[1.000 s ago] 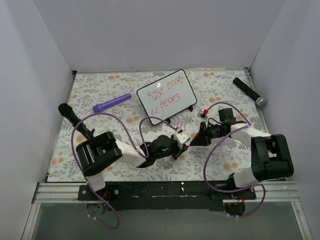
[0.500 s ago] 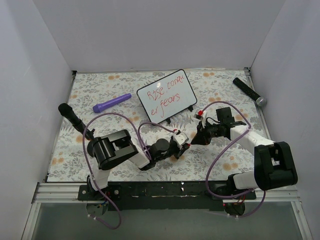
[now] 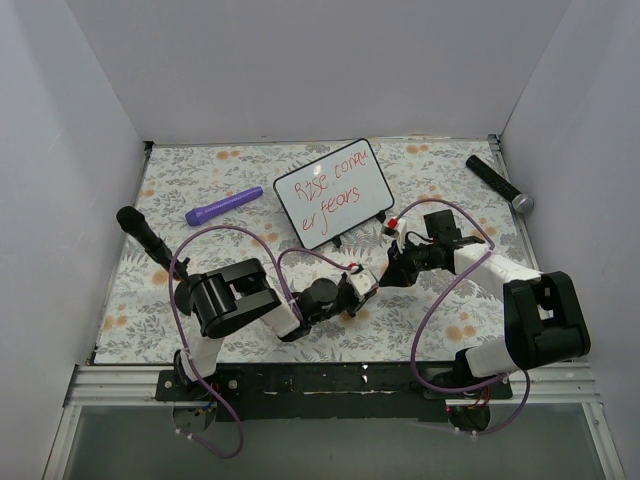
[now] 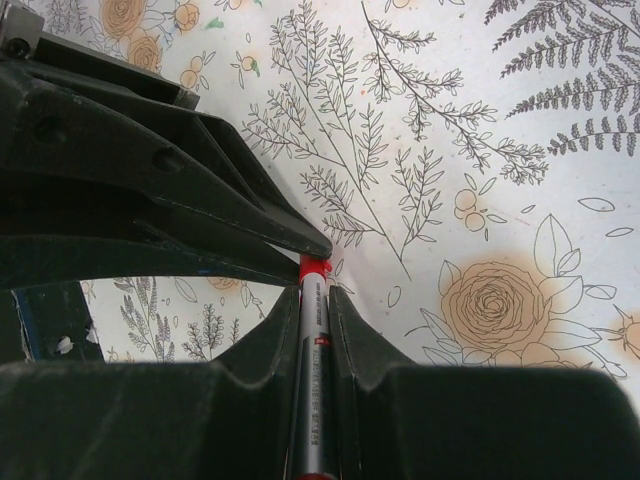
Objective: Write a sentence on the whiteboard
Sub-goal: Insert the pen cap into the whiteboard marker, then put down the whiteboard marker at the center of the board.
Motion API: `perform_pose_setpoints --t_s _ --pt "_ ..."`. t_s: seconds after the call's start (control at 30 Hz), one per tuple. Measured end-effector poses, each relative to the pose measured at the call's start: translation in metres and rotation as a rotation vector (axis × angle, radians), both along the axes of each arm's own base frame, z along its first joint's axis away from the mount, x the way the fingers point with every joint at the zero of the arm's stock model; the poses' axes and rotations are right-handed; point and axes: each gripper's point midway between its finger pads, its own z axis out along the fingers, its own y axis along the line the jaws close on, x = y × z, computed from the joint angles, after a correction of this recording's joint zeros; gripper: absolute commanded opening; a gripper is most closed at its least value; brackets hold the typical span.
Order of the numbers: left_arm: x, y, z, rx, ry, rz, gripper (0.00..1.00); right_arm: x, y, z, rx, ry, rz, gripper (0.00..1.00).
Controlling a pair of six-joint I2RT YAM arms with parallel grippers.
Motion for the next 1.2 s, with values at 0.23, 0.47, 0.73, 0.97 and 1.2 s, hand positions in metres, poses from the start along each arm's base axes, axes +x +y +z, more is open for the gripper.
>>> perform_pose_setpoints --t_s 0.23,0.47,0.73,0.97,1.2 --pt "0.003 -0.003 0.002 0.019 -0.033 -0.028 0.00 0.002 0.000 0.000 -0.003 -0.003 0.002 0.01" --pt "0.016 -0.010 0.007 0.041 -0.050 -0.037 0.00 0.013 -0.001 0.001 -0.025 -0.034 -0.003 0.01" --pt "0.016 -0.007 0.015 0.035 -0.046 -0.050 0.24 0.014 -0.004 0.007 -0.013 -0.035 -0.011 0.03" --pt "-0.019 0.013 0.102 -0.211 -0.070 -0.112 0.71 0.027 -0.037 0.024 -0.030 -0.077 -0.135 0.05" --pt "-0.026 0.027 0.149 -0.220 0.053 -0.068 0.85 0.052 -0.091 0.020 -0.138 -0.110 -0.334 0.14"
